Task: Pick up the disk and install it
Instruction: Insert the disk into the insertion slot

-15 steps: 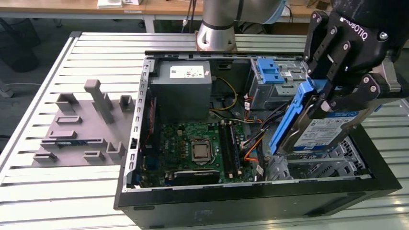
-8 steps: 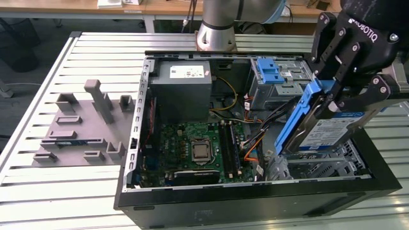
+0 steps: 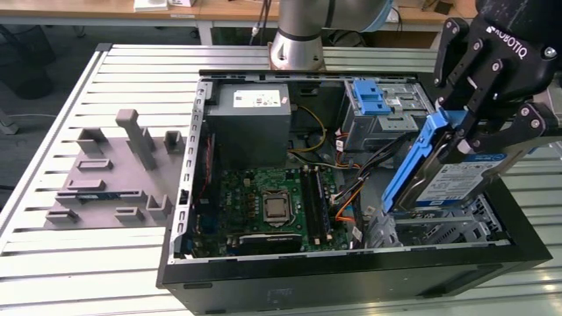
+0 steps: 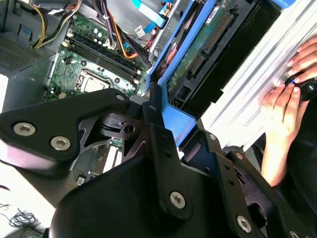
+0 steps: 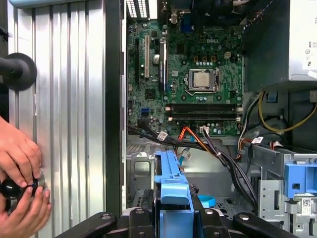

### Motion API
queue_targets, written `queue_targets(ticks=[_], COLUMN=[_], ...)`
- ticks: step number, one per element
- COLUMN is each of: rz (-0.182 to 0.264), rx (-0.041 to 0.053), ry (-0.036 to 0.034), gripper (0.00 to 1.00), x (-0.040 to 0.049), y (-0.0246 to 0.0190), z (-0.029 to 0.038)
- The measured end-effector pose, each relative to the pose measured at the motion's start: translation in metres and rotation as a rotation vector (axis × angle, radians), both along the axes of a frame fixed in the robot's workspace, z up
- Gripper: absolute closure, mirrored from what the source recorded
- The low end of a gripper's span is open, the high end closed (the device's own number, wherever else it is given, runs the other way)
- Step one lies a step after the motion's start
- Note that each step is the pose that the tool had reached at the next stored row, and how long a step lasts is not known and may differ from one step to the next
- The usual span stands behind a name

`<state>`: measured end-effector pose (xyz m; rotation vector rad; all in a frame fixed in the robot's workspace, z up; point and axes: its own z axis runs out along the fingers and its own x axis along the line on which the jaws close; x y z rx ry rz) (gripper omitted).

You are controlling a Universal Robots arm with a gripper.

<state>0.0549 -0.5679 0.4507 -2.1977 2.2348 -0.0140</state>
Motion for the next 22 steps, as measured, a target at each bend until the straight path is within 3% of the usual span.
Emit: queue_targets(ticks=[8,22], rz=[-0.003,-0.008], rx=[-0.0001,-0.0001], ry=[0.0001,0.0000], gripper=[0.64,0.64], x=[0.0088,0.0114], y=[0.0004,0.0018], z=[-0.0034,-0.0083])
